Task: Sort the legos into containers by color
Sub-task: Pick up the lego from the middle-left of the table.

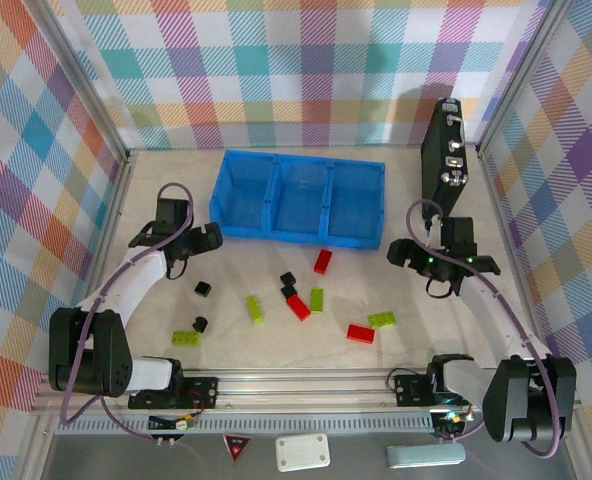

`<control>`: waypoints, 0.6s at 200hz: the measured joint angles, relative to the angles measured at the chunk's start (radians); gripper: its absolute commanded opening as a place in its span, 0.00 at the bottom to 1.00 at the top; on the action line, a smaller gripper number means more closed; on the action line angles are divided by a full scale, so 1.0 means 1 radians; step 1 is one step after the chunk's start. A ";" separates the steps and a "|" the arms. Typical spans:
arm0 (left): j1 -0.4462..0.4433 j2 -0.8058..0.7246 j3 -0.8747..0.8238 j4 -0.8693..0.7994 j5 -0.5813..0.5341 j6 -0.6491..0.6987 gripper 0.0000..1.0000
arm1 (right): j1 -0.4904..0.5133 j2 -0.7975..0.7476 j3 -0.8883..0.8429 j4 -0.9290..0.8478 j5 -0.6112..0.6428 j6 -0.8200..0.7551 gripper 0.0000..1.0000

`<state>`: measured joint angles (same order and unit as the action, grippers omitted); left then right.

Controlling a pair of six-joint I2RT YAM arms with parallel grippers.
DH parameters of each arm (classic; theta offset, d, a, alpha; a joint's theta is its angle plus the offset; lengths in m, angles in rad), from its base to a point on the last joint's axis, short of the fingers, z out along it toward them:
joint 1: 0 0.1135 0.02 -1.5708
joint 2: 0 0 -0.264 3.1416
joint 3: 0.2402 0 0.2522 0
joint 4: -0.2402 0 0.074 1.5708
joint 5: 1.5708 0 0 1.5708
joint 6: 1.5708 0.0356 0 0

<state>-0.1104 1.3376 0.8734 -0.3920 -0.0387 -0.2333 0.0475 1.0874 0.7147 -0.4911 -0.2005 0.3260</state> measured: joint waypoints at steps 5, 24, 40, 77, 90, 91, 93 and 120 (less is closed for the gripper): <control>-0.003 0.000 0.000 -0.021 0.011 -0.008 1.00 | 0.005 0.000 0.000 -0.014 -0.007 0.008 0.88; -0.025 0.000 0.001 -0.087 0.039 -0.029 1.00 | 0.024 0.012 0.006 -0.059 -0.026 0.027 0.87; -0.058 0.000 0.003 -0.151 0.039 -0.054 0.99 | 0.037 0.029 0.010 -0.082 -0.037 0.033 0.87; -0.103 0.000 -0.002 -0.243 0.039 -0.115 0.94 | 0.052 0.043 0.012 -0.117 -0.044 0.034 0.88; -0.105 0.000 -0.006 -0.262 0.039 -0.125 0.93 | 0.052 0.043 0.016 -0.124 -0.043 0.033 0.88; -0.105 0.000 -0.006 -0.262 0.039 -0.126 0.93 | 0.052 0.043 0.017 -0.125 -0.043 0.033 0.88; -0.105 0.000 -0.007 -0.266 0.039 -0.128 0.93 | 0.052 0.043 0.017 -0.126 -0.043 0.033 0.88; -0.105 0.000 -0.031 -0.284 0.038 -0.144 0.91 | 0.052 0.043 0.032 -0.140 -0.043 0.032 0.88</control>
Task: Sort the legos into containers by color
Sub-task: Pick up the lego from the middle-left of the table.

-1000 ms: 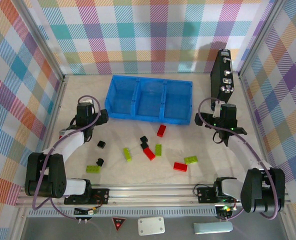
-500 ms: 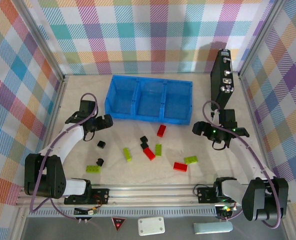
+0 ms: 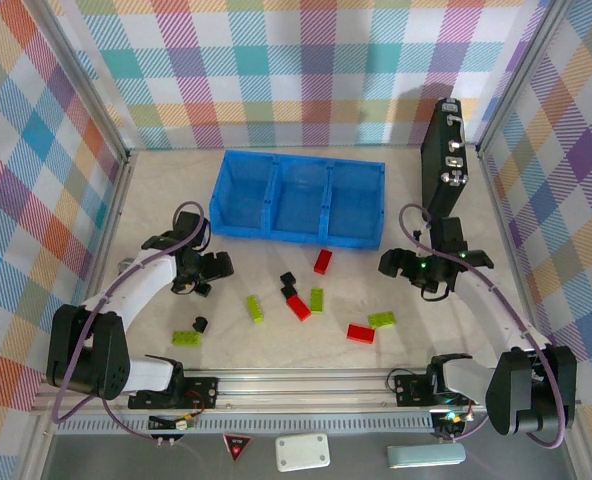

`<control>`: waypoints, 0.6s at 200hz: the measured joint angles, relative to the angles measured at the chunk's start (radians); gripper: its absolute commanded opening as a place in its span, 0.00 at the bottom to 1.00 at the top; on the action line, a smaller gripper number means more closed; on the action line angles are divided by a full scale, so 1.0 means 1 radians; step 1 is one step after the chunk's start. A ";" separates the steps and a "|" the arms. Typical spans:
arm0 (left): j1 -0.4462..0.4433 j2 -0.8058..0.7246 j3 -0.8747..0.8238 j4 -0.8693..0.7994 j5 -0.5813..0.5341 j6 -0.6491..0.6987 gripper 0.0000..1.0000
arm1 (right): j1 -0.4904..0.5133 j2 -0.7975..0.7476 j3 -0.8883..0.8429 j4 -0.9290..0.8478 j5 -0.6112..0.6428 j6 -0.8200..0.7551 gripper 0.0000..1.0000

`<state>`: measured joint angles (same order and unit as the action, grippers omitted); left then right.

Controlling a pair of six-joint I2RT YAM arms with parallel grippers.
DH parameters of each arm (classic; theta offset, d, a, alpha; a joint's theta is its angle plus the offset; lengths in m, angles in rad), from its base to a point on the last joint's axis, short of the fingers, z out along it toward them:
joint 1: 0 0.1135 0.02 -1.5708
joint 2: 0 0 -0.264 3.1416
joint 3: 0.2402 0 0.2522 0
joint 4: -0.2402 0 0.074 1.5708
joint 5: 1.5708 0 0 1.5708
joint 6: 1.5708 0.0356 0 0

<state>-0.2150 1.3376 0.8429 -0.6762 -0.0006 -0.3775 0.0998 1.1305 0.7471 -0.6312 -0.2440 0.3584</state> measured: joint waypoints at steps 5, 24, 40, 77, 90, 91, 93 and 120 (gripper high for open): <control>0.000 0.000 -0.006 -0.003 0.000 0.000 0.90 | 0.000 0.000 0.002 -0.002 0.000 0.000 0.88; 0.002 0.004 -0.022 -0.006 -0.005 0.001 0.86 | 0.000 0.000 0.008 -0.011 0.000 0.000 0.88; 0.004 0.022 -0.023 -0.003 -0.007 0.010 0.83 | 0.000 0.000 0.009 -0.018 0.000 0.000 0.89; 0.018 0.071 -0.029 0.002 -0.007 0.046 0.76 | 0.000 0.000 0.018 -0.045 0.007 -0.008 0.89; 0.023 0.094 -0.029 0.006 -0.007 0.054 0.74 | 0.000 0.000 0.024 -0.049 0.008 -0.011 0.89; 0.024 0.095 -0.029 0.007 -0.007 0.056 0.74 | 0.000 0.000 0.024 -0.049 0.008 -0.011 0.89; 0.024 0.098 -0.029 0.008 -0.007 0.057 0.74 | 0.000 0.000 0.025 -0.050 0.008 -0.012 0.89; 0.027 0.137 -0.029 0.024 -0.007 0.061 0.72 | 0.000 0.001 0.027 -0.052 0.014 -0.015 0.89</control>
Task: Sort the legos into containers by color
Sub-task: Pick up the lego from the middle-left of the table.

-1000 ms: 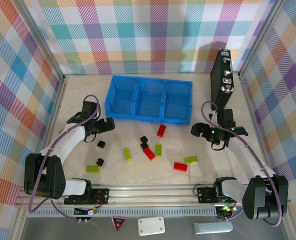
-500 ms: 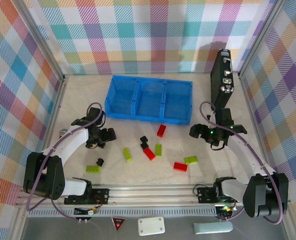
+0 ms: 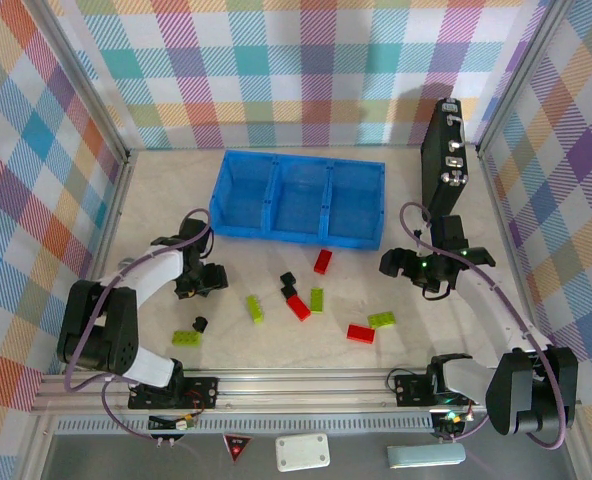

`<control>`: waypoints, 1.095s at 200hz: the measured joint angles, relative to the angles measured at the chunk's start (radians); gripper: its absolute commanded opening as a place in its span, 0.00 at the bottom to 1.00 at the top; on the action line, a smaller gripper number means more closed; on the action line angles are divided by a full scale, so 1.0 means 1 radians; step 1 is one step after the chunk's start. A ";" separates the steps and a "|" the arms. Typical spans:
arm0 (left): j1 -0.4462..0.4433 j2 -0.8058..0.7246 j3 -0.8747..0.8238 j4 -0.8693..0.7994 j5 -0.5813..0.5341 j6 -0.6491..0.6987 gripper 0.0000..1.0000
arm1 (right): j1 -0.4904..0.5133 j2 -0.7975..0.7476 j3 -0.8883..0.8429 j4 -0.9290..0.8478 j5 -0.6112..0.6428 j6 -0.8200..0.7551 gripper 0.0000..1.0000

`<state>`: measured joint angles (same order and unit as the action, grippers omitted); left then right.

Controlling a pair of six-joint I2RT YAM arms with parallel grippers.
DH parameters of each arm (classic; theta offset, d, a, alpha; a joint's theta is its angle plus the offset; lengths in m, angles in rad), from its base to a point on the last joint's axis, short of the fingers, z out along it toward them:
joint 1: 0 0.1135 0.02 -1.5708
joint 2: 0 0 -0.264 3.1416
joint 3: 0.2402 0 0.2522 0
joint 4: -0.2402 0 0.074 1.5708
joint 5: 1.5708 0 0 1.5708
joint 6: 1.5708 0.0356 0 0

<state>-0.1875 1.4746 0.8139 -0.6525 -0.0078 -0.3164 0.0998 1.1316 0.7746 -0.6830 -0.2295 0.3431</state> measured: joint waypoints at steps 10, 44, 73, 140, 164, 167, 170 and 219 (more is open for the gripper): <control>0.000 0.009 0.000 0.003 0.001 0.003 0.71 | 0.000 0.003 0.000 0.000 0.001 -0.001 0.89; 0.000 0.027 0.000 0.005 0.032 0.023 0.65 | 0.001 0.008 0.000 0.000 0.005 -0.010 0.90; 0.000 0.027 0.000 0.004 0.052 0.031 0.59 | 0.001 0.010 0.000 0.000 0.009 -0.014 0.90; 0.000 0.033 0.002 0.004 0.060 0.045 0.47 | 0.003 0.026 0.007 -0.003 0.009 -0.019 0.90; 0.000 0.038 0.002 0.004 0.060 0.045 0.47 | 0.005 0.026 0.007 -0.004 0.010 -0.019 0.91; 0.000 0.039 0.002 0.004 0.060 0.045 0.47 | 0.005 0.026 0.007 -0.005 0.010 -0.020 0.91; 0.000 0.039 0.002 0.004 0.059 0.045 0.47 | 0.005 0.026 0.007 -0.005 0.011 -0.020 0.90; 0.000 0.064 0.020 0.001 0.043 0.048 0.42 | 0.005 0.026 0.007 -0.008 0.012 -0.022 0.91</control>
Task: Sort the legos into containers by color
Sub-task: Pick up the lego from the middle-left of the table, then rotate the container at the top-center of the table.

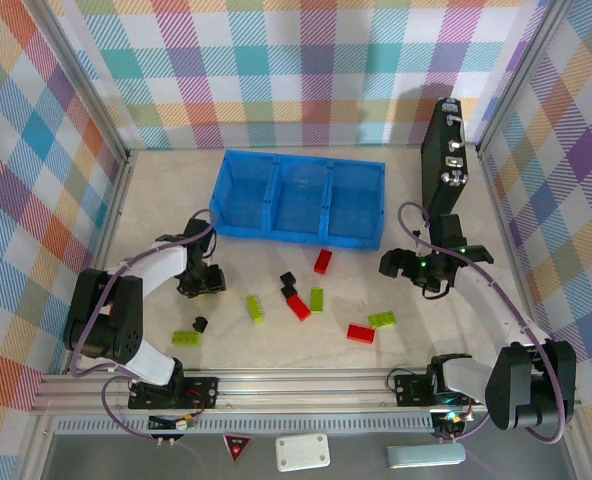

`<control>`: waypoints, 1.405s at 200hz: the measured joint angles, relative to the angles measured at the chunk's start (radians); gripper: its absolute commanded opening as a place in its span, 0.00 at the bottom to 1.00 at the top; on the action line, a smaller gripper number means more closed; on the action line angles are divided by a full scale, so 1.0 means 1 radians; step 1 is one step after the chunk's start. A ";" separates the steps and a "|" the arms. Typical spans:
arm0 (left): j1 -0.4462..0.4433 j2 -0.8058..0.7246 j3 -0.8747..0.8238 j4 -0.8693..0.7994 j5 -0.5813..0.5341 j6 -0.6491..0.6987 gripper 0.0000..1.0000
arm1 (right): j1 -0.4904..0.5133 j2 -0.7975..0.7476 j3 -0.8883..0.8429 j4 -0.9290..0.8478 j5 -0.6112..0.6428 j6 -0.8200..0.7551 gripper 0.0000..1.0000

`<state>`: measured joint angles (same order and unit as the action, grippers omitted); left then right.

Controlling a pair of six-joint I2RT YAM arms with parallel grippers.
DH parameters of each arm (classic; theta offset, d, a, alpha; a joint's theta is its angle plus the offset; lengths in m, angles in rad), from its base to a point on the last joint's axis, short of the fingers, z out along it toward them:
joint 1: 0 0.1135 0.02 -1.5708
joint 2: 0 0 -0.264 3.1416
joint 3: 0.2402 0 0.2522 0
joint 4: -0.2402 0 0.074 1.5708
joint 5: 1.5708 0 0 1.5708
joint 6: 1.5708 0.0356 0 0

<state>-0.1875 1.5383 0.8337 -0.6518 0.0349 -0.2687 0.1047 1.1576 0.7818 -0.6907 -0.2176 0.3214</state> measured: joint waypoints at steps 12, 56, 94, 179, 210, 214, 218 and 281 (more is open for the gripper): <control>0.000 0.003 0.003 0.000 -0.002 0.001 0.40 | 0.000 0.000 0.000 0.000 0.000 0.000 0.91; -0.001 0.003 0.005 0.000 -0.003 0.002 0.33 | 0.000 -0.003 0.000 -0.002 0.000 0.000 0.91; -0.002 0.003 0.007 -0.001 -0.010 0.004 0.26 | 0.000 -0.019 0.000 -0.006 0.000 0.000 0.91; -0.013 -0.045 0.106 -0.061 -0.037 0.004 0.14 | 0.000 -0.034 0.000 -0.007 0.000 0.000 0.91; -0.014 -0.046 0.186 -0.087 -0.036 0.004 0.12 | 0.000 -0.042 0.000 -0.007 0.000 0.000 0.91; -0.014 -0.045 0.197 -0.090 -0.036 0.004 0.12 | 0.000 -0.042 0.000 -0.007 0.000 0.000 0.91; -0.014 -0.045 0.208 -0.095 -0.036 0.004 0.12 | 0.000 -0.042 0.000 -0.007 0.000 0.000 0.91; -0.038 0.031 0.442 -0.117 -0.043 0.019 0.12 | 0.000 -0.042 0.000 -0.007 0.012 -0.001 0.91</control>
<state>-0.2253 1.5696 1.2755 -0.7692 -0.0078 -0.2493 0.1051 1.1152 0.7818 -0.6979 -0.2054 0.3202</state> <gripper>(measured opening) 0.315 0.912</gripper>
